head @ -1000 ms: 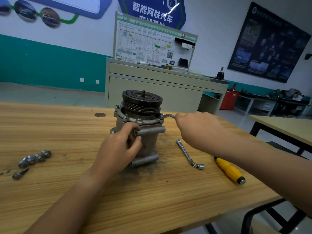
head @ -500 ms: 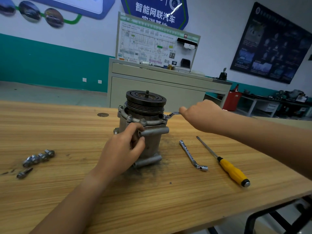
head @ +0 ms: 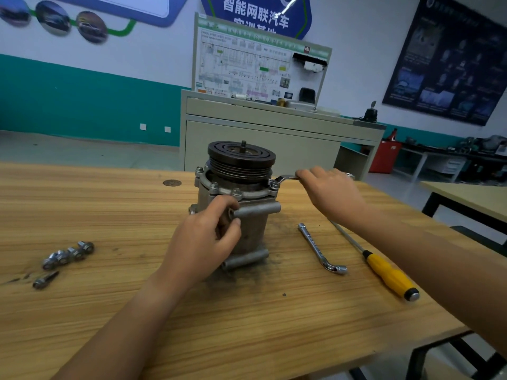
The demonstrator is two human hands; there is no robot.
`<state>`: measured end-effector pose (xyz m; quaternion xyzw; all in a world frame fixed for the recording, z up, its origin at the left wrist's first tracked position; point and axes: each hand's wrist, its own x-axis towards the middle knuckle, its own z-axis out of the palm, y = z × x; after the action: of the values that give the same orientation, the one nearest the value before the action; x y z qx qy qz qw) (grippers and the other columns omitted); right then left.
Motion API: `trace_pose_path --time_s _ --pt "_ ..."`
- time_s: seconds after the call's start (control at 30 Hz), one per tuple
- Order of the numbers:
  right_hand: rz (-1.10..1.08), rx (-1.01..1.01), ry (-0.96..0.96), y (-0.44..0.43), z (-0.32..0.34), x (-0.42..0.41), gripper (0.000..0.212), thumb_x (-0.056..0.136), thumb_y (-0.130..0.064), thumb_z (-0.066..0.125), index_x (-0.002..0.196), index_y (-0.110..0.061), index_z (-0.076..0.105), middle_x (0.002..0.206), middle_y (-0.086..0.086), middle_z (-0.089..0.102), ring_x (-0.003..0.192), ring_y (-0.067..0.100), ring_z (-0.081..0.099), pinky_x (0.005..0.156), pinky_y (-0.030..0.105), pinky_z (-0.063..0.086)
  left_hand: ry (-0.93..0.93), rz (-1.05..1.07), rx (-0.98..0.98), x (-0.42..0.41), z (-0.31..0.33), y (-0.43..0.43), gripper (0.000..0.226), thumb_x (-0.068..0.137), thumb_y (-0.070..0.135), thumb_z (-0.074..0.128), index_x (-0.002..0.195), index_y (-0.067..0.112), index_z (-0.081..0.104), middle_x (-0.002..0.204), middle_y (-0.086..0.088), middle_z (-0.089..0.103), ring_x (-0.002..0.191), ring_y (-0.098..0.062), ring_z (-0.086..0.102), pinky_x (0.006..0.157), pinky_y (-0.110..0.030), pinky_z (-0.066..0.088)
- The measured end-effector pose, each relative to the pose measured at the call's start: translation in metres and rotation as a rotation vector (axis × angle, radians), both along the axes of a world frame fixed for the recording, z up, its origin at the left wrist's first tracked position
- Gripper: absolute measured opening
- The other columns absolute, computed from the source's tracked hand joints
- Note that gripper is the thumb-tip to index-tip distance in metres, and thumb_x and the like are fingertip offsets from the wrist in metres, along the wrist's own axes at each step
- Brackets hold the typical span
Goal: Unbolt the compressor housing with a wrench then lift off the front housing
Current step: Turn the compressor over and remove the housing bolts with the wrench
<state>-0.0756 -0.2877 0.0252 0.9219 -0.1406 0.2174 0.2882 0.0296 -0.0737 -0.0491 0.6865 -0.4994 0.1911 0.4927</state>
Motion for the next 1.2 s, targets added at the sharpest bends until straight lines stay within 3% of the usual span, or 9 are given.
trace_pose_path --time_s 0.13,0.27,0.37,0.47,0.67,0.8,0.93,1.1,1.2 --pt "-0.033 0.167 -0.112 0.005 0.003 -0.034 0.027 0.098 -0.024 0.037 0.118 -0.009 0.047 0.072 0.003 0.054 0.050 0.016 0.041 0.041 0.023 0.024 0.016 -0.004 0.007 0.000 0.000 0.001 0.026 0.085 0.015 0.062 0.096 0.034 0.047 0.059 0.009 0.055 0.049 -0.009 0.053 0.047 -0.040 0.047" --pt "-0.046 0.222 -0.092 0.019 0.011 -0.048 0.028 0.099 -0.029 0.031 0.119 -0.014 0.044 0.061 -0.006 0.042 0.049 0.009 0.038 0.044 0.024 0.028 0.016 -0.014 0.004 0.000 0.000 0.000 0.028 0.085 0.014 0.062 0.097 0.034 0.047 0.059 0.006 0.056 0.048 -0.011 0.054 0.047 -0.044 0.048" --pt "-0.080 0.243 0.003 0.037 0.018 -0.051 0.026 0.099 -0.029 0.031 0.119 -0.020 0.045 0.071 -0.003 0.051 0.060 0.014 0.048 0.049 0.028 0.038 0.018 -0.014 -0.002 0.000 0.000 0.000 0.030 0.085 0.014 0.063 0.096 0.036 0.046 0.059 0.005 0.057 0.052 -0.014 0.055 0.047 -0.043 0.048" --pt "-0.126 0.245 0.079 0.054 0.018 -0.045 0.022 0.099 -0.024 0.035 0.119 -0.022 0.045 0.068 -0.006 0.045 0.058 0.008 0.041 0.045 0.023 0.029 0.016 -0.009 0.001 0.000 0.000 0.001 0.030 0.085 0.013 0.063 0.096 0.036 0.046 0.058 0.006 0.056 0.047 -0.011 0.053 0.047 -0.042 0.048" --pt "-0.270 0.119 0.176 0.076 0.030 -0.039 0.025 0.092 -0.005 0.037 0.115 -0.013 0.044 0.061 -0.001 0.031 0.050 0.012 0.031 0.041 0.025 0.023 0.028 -0.015 0.003 -0.001 0.001 0.001 0.030 0.084 0.013 0.064 0.095 0.035 0.046 0.059 0.008 0.055 0.049 -0.012 0.054 0.049 -0.042 0.048" --pt "-0.294 0.026 0.255 0.093 0.034 -0.034 0.028 0.092 -0.004 0.042 0.120 -0.006 0.043 0.062 -0.001 0.030 0.051 0.015 0.031 0.044 0.027 0.027 0.030 -0.016 0.006 -0.001 0.001 0.001 0.027 0.084 0.013 0.063 0.095 0.032 0.048 0.060 0.008 0.056 0.051 -0.011 0.054 0.050 -0.042 0.048" --pt "-0.275 -0.061 0.340 0.100 0.036 -0.030 0.036 0.093 -0.001 0.041 0.129 0.003 0.037 0.059 0.003 0.025 0.050 0.017 0.028 0.039 0.025 0.021 0.034 -0.010 0.010 -0.001 0.002 0.001 0.026 0.084 0.014 0.063 0.096 0.032 0.049 0.060 0.010 0.055 0.051 -0.007 0.054 0.049 -0.041 0.049" --pt "-0.162 -0.050 0.349 0.056 0.045 -0.038 0.024 0.099 -0.024 0.029 0.116 -0.012 0.041 0.058 -0.003 0.037 0.046 0.011 0.034 0.041 0.024 0.024 0.028 -0.007 0.007 -0.002 0.001 0.002 0.030 0.084 0.013 0.064 0.095 0.034 0.047 0.060 0.010 0.055 0.051 -0.006 0.054 0.048 -0.040 0.048" --pt "-0.103 -0.108 0.350 0.028 0.044 -0.029 0.024 0.099 -0.019 0.033 0.122 -0.014 0.037 0.060 -0.004 0.037 0.045 0.010 0.033 0.040 0.023 0.021 0.020 -0.011 0.015 -0.001 0.002 0.002 0.029 0.084 0.013 0.063 0.095 0.034 0.046 0.060 0.011 0.055 0.051 -0.005 0.053 0.047 -0.038 0.047"
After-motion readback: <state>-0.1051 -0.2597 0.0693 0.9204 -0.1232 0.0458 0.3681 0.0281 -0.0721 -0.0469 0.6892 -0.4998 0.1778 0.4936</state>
